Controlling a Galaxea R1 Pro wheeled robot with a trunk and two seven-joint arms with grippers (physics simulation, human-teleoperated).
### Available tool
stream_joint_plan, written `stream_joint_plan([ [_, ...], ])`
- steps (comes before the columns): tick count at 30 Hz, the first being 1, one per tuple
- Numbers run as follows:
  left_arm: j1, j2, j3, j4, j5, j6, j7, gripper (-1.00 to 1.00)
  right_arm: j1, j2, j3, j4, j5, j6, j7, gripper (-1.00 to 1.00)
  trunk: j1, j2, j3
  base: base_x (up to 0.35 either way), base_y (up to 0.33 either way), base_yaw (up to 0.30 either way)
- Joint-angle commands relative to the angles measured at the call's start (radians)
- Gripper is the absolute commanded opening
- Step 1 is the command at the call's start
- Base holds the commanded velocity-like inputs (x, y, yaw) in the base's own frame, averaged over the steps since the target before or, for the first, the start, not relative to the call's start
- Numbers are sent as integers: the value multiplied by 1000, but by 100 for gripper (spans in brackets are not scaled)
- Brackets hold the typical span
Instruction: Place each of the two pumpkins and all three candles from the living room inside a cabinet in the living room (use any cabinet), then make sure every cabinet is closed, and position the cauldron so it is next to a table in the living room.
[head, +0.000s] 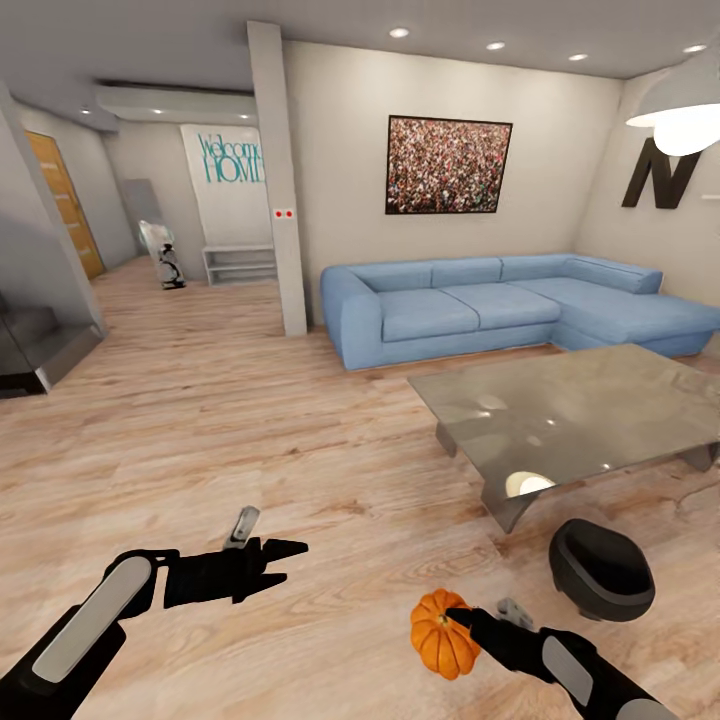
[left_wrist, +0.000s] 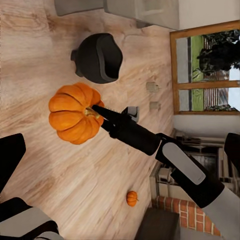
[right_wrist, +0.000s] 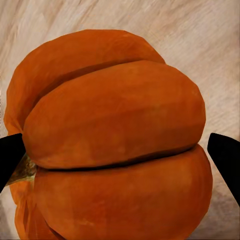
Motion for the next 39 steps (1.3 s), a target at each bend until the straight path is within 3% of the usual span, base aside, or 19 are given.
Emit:
stream_joint_plan([
  [1,-1,1,-2,0,2,1,1,100,-1,-2,3,-1,-7,8,-1,-100,0,0,-1,0,0,-2],
  [5,-1,1,-1,0,3,1,1,100,-1,-6,3,1,-7,13,13,-100,0,0,-1,0,0,-57],
  [9,-1,2,0,0,3,1,2,100,3,-9,5,14,-6,4,96,-100,-15,28,11,0,0,-127],
  [14,-1,1,0,0,2,1,2,100,5,-7,7,46,-6,-1,124,-100,-35,63,25,0,0,-213],
  [28,-1,1,0,0,1,1,2,100,5,-3,7,80,-7,-50,129,-100,-88,161,54,0,0,-182],
  [39,-1,1,0,0,1,1,2,100,5,-3,7,100,-6,-54,131,-100,-130,238,87,0,0,-17],
])
